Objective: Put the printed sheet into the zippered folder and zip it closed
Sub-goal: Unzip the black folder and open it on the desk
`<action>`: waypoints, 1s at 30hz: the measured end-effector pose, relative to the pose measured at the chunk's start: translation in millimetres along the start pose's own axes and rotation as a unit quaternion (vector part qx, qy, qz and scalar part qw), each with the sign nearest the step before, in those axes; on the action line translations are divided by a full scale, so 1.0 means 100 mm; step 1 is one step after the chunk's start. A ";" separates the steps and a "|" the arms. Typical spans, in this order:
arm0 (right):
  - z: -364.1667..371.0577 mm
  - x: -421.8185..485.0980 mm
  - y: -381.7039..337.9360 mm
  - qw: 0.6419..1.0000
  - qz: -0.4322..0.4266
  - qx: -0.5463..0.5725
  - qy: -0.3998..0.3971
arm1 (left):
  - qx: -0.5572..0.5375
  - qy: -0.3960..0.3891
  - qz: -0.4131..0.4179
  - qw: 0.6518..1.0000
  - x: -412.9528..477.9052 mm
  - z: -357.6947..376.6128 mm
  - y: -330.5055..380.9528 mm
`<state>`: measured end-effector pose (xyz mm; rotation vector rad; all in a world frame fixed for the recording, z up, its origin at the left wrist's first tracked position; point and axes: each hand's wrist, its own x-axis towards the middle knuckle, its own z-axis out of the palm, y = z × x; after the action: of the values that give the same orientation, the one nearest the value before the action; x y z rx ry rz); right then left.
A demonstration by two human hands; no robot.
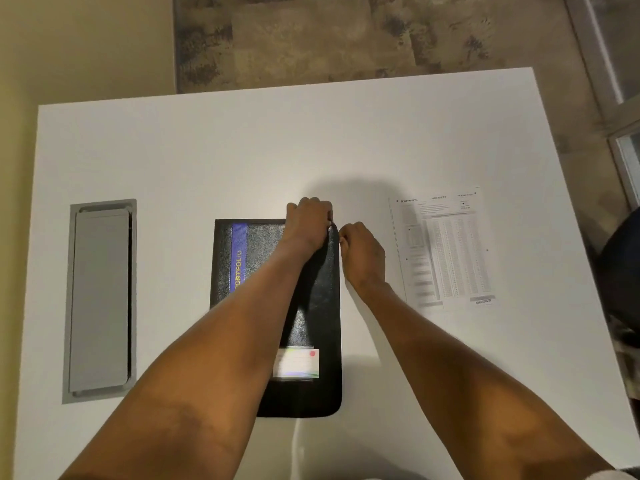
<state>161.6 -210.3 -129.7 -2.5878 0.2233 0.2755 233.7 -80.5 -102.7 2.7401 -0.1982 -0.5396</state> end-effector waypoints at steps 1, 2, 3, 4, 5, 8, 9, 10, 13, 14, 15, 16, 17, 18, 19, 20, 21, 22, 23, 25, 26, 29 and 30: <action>0.00 -0.01 0.03 1.000 -0.015 -0.023 0.000 | 0.008 -0.005 -0.003 1.000 0.02 -0.01 0.00; 0.00 -0.03 0.06 0.999 -0.031 -0.044 -0.002 | 0.019 -0.008 -0.004 1.000 0.05 -0.02 -0.01; 0.01 -0.07 0.09 0.997 -0.043 -0.058 -0.005 | 0.030 -0.008 -0.008 0.999 0.06 -0.03 -0.01; 0.01 -0.12 0.12 0.997 -0.050 -0.063 -0.005 | 0.037 -0.005 -0.013 0.999 0.09 -0.04 -0.01; 0.01 -0.17 0.15 0.997 -0.053 -0.059 -0.002 | 0.038 -0.001 -0.019 0.999 0.11 -0.06 -0.01; 0.01 -0.33 0.19 0.998 -0.047 -0.034 0.006 | 0.030 0.012 -0.033 0.999 0.20 -0.13 -0.04; 0.00 -0.37 0.20 0.999 -0.045 -0.029 0.004 | 0.026 0.016 -0.037 0.999 0.23 -0.16 -0.06; 0.00 -0.41 0.21 0.999 -0.043 -0.026 -0.003 | 0.021 0.020 -0.041 0.999 0.26 -0.19 -0.07; -0.02 -0.54 0.27 0.999 -0.035 -0.026 -0.029 | 0.022 0.017 -0.055 0.998 0.33 -0.26 -0.11; -0.02 -0.60 0.29 0.999 -0.032 -0.025 -0.035 | 0.025 0.013 -0.058 0.998 0.35 -0.27 -0.11; -0.03 -0.66 0.31 0.999 -0.029 -0.017 -0.038 | 0.028 0.009 -0.062 0.998 0.36 -0.27 -0.12; -0.03 -0.73 0.33 0.999 -0.024 -0.007 -0.040 | 0.030 0.007 -0.066 0.997 0.37 -0.28 -0.13; -0.03 -0.80 0.35 0.999 -0.021 0.000 -0.040 | 0.030 0.006 -0.069 0.997 0.38 -0.27 -0.13; -0.04 -0.88 0.37 0.999 -0.022 -0.001 -0.041 | 0.026 0.007 -0.073 0.997 0.38 -0.26 -0.14; -0.04 -0.97 0.39 0.999 -0.027 -0.011 -0.042 | 0.021 0.010 -0.076 0.997 0.38 -0.25 -0.15; -0.04 -1.05 0.43 0.998 -0.034 -0.023 -0.045 | 0.017 0.013 -0.077 0.997 0.38 -0.24 -0.16; -0.03 -1.14 0.47 0.998 -0.035 -0.028 -0.047 | 0.014 0.016 -0.077 0.997 0.38 -0.23 -0.16; -0.02 -1.23 0.51 0.998 -0.029 -0.027 -0.055 | 0.013 0.019 -0.077 0.997 0.38 -0.21 -0.16; -0.01 -1.31 0.54 0.997 -0.017 -0.025 -0.069 | 0.012 0.021 -0.078 0.997 0.37 -0.20 -0.16; 0.02 -1.51 0.61 0.995 0.008 -0.019 -0.095 | 0.013 0.028 -0.082 0.996 0.36 -0.18 -0.16; 0.03 -1.61 0.64 0.995 0.016 -0.011 -0.101 | 0.013 0.031 -0.085 0.996 0.35 -0.17 -0.15; 0.05 -1.89 0.68 0.994 0.043 0.020 -0.101 | 0.016 0.033 -0.082 0.996 0.24 -0.19 -0.12; 0.05 -1.96 0.69 0.993 0.056 0.026 -0.098 | 0.015 0.034 -0.074 0.997 0.16 -0.18 -0.09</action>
<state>-42.8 -245.9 -120.8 -2.4796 0.2995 0.5536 255.9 -70.1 -95.2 2.8120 0.0131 -0.4846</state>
